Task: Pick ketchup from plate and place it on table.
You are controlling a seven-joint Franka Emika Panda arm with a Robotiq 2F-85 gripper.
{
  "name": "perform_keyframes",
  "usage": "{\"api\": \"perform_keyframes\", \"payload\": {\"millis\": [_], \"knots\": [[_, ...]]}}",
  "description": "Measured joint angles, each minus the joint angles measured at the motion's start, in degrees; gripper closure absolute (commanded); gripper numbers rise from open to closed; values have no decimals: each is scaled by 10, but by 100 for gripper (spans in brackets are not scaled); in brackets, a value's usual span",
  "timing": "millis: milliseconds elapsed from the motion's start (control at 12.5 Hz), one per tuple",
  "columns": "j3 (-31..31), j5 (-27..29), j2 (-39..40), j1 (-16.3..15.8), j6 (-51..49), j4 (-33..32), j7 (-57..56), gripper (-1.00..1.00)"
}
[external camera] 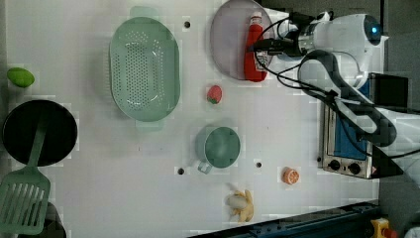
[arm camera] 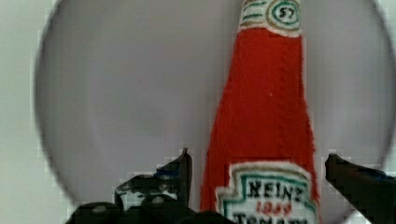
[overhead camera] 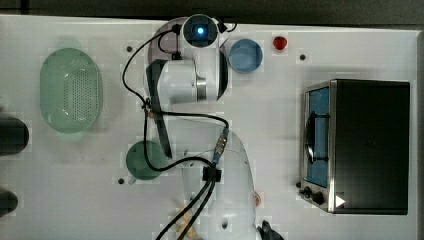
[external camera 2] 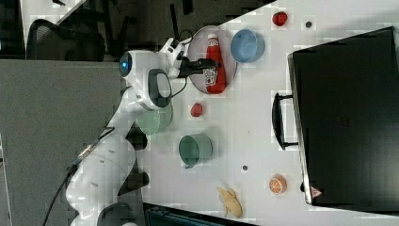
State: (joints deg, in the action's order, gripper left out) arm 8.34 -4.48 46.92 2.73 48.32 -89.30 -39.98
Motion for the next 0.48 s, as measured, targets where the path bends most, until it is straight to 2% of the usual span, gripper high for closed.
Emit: {"api": "perform_keyframes", "payload": {"millis": [80, 160, 400, 480], "knots": [[2, -4, 16, 0, 9, 7, -3, -100], [2, -3, 29, 1, 21, 8, -3, -91], [-6, -5, 36, -4, 27, 8, -5, -19], [-4, -4, 31, -3, 25, 10, -5, -18]]}}
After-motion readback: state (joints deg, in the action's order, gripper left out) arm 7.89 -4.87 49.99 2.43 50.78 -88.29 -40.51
